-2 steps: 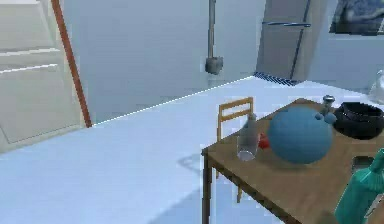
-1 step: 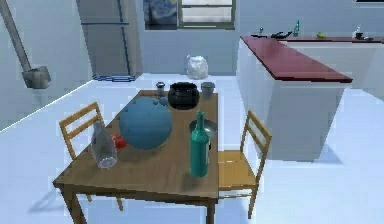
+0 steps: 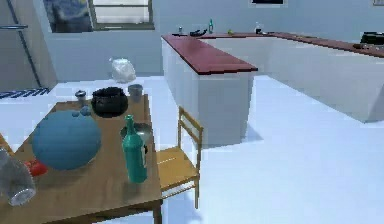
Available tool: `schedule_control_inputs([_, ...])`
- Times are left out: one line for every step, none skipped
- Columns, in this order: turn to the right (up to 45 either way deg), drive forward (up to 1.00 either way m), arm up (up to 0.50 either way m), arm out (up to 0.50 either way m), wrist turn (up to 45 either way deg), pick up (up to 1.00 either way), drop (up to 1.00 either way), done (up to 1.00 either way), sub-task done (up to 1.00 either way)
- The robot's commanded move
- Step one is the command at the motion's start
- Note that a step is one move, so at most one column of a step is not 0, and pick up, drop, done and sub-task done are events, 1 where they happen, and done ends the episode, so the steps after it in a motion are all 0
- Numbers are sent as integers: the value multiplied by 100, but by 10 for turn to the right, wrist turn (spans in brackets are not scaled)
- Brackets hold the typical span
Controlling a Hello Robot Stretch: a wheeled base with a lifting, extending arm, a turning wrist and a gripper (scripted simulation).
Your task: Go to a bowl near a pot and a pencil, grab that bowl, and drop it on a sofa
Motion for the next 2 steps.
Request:
schedule_control_inputs([0, 55, 0, 0, 0, 0, 0, 0, 0])
schedule_control_inputs([-450, 0, 0, 0, 0, 0, 0, 0, 0])
